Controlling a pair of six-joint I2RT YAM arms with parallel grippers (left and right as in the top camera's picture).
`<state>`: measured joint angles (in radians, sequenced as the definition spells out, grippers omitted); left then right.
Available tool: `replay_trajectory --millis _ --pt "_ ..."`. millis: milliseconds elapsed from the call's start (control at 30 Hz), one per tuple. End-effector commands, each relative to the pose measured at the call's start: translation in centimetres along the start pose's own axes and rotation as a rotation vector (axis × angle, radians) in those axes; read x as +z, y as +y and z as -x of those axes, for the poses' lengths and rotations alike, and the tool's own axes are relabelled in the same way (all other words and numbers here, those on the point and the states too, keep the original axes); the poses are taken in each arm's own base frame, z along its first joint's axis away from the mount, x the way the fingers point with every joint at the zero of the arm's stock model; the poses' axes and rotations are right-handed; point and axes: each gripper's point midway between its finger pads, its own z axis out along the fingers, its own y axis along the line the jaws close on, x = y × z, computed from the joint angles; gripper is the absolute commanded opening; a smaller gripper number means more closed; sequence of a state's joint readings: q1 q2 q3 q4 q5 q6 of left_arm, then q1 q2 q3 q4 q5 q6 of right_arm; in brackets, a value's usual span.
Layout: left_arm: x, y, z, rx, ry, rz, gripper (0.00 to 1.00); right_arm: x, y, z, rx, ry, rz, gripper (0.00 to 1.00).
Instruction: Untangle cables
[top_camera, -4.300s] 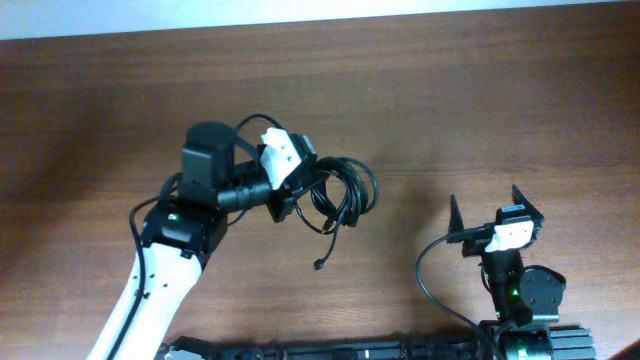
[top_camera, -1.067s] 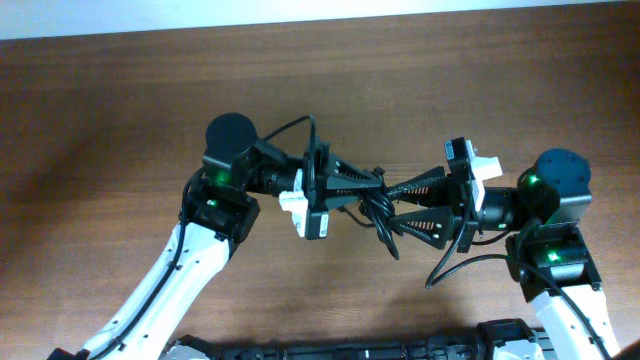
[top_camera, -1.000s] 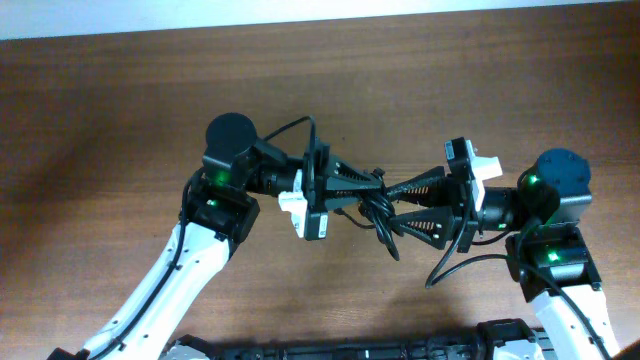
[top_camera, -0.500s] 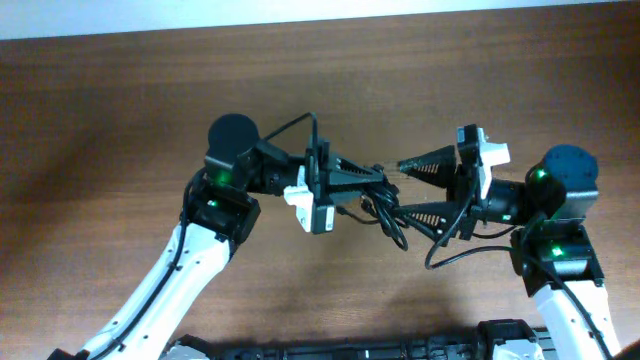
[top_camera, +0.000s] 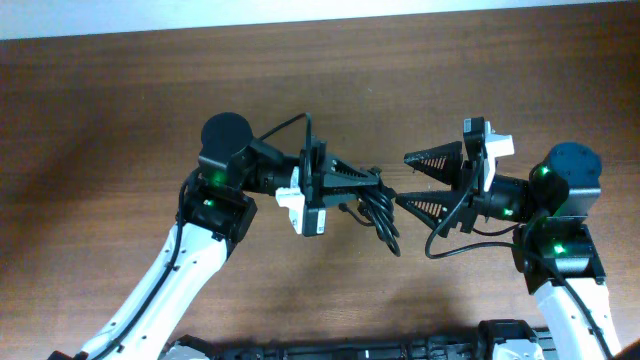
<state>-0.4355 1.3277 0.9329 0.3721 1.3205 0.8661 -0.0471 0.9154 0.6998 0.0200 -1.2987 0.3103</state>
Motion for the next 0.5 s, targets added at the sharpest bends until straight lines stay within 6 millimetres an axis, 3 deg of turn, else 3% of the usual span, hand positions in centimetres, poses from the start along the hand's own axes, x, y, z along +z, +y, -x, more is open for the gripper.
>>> replay_trajectory --millis 0,333,467 --pt "-0.1 0.6 1.0 0.015 0.001 0.015 0.0 -0.1 0.7 0.2 -0.024 0.007 0.034 0.91" --pt "1.4 1.1 0.8 0.022 0.039 0.058 0.0 -0.1 1.0 0.1 -0.027 0.012 0.05 0.91" --pt "1.6 2.1 -0.2 -0.032 0.1 0.123 0.0 -0.1 1.0 0.1 -0.027 0.013 0.052 0.91"
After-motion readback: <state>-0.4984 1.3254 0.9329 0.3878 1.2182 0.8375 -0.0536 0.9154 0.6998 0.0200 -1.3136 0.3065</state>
